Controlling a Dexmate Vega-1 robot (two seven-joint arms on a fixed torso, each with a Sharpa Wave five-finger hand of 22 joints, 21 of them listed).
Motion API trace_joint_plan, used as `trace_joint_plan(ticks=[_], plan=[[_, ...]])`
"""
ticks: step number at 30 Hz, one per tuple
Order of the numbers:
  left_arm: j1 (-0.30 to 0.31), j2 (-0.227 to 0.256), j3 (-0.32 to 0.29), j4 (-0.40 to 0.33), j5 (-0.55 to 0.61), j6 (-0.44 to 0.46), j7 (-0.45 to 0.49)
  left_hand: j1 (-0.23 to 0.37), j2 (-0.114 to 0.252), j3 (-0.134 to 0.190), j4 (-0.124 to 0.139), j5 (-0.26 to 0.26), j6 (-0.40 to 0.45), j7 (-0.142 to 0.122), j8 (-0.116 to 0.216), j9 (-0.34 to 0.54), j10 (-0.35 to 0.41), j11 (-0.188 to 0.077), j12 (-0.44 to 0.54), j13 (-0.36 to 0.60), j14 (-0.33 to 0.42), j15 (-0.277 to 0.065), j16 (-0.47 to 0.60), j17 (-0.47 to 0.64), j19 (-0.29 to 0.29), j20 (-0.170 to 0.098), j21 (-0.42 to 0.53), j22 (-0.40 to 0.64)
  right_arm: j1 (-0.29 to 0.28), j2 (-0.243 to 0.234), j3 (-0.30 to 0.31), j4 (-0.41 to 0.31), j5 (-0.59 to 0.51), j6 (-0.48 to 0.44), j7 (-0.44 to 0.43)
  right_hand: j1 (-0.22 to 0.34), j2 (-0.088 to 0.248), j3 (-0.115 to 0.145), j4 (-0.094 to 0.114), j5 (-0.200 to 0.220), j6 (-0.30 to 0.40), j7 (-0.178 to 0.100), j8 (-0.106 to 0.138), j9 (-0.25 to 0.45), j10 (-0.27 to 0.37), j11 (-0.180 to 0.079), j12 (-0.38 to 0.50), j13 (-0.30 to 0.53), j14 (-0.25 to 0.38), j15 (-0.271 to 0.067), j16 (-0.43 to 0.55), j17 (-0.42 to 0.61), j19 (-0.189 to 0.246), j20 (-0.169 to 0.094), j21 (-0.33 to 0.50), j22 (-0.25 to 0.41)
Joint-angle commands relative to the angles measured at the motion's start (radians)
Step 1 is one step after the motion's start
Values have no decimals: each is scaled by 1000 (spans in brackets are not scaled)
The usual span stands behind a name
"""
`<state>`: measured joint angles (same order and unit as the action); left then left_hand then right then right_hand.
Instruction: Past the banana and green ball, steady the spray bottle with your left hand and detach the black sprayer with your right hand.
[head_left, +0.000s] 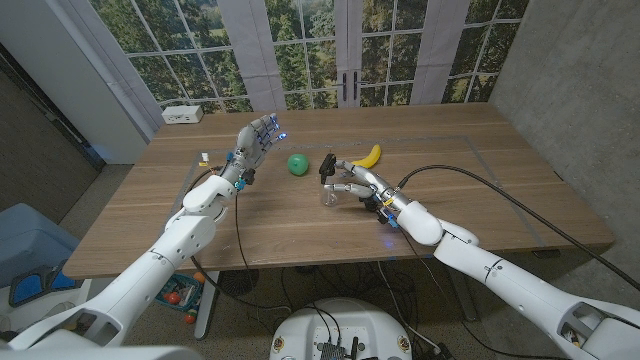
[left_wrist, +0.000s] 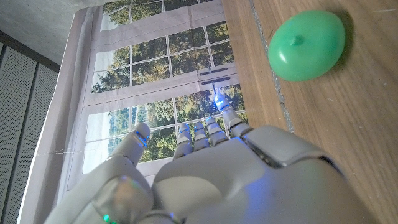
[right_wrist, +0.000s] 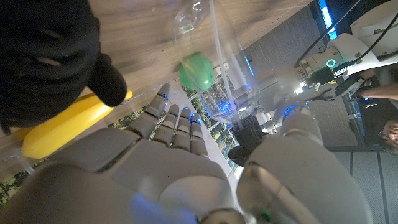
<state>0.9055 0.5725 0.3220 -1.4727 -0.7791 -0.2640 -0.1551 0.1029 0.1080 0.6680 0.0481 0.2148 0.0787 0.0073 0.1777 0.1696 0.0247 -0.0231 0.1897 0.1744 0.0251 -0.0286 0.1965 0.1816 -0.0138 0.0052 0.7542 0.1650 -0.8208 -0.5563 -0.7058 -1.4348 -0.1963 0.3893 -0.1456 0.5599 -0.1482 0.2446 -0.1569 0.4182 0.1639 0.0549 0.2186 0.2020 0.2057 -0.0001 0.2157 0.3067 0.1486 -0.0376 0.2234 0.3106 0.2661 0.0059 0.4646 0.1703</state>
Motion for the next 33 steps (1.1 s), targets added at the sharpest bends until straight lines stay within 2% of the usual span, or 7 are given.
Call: trace_joint_plan(ticks=[1,12,20,23,25,26,33], plan=[[0,6,-3,-5,-3,8,-1,-14,35,5,3,5,5,3,5,4,9,0,4,4,6,-3,-2,-1,3,-1,-3,3,25,27,-26,42,-36,-18,-24,37,9,10,-5,8,2,-11,4,3,2,-7,2,3,14,-5,6,2,8,-1,-5,3],[-7,8,-1,-1,-3,15,-5,-17,35,6,3,6,6,2,5,4,9,-2,4,3,6,-3,-2,-1,5,-1,-7,3,43,46,-45,75,-33,-22,-28,82,24,25,-12,17,2,-15,5,3,5,-12,3,3,23,-9,12,2,20,7,-11,4],[-9,9,-1,-1,-4,18,-5,-19,34,7,3,7,6,2,5,4,8,0,4,3,7,-2,-3,-2,7,1,-12,3,52,59,-55,98,-41,-17,-49,124,40,36,-7,20,46,-26,23,3,56,-28,20,6,73,-29,38,7,69,13,-7,6],[-10,9,0,-1,-3,19,-5,-20,34,8,3,8,6,1,5,4,9,-1,4,3,7,-3,-3,-2,8,0,-13,3,52,61,-57,98,-44,-23,-57,141,53,38,-3,17,88,-45,39,3,90,-39,29,8,100,-42,56,15,94,17,-5,8],[-11,9,0,0,-2,19,-6,-20,34,8,3,8,6,1,5,4,8,-1,4,3,8,-3,-3,-2,8,1,-14,3,51,67,-58,105,-53,-21,-76,171,78,44,0,11,148,-80,62,2,154,-70,47,11,131,-71,80,28,125,12,-3,10],[-11,9,0,0,-2,19,-6,-20,34,8,3,8,6,1,5,4,9,-2,4,3,8,-3,-3,-2,8,1,-14,3,50,71,-58,110,-55,-19,-87,177,82,43,1,8,167,-91,69,2,165,-71,49,11,142,-79,88,32,136,9,-1,10],[-15,10,2,1,-1,24,-7,-22,33,9,3,9,6,0,4,4,9,-2,4,3,8,-4,-4,-3,10,2,-18,3,42,88,-60,134,-94,-9,-179,262,156,44,2,-32,355,-167,136,-2,333,-126,92,19,239,-157,175,87,221,-28,20,16]])
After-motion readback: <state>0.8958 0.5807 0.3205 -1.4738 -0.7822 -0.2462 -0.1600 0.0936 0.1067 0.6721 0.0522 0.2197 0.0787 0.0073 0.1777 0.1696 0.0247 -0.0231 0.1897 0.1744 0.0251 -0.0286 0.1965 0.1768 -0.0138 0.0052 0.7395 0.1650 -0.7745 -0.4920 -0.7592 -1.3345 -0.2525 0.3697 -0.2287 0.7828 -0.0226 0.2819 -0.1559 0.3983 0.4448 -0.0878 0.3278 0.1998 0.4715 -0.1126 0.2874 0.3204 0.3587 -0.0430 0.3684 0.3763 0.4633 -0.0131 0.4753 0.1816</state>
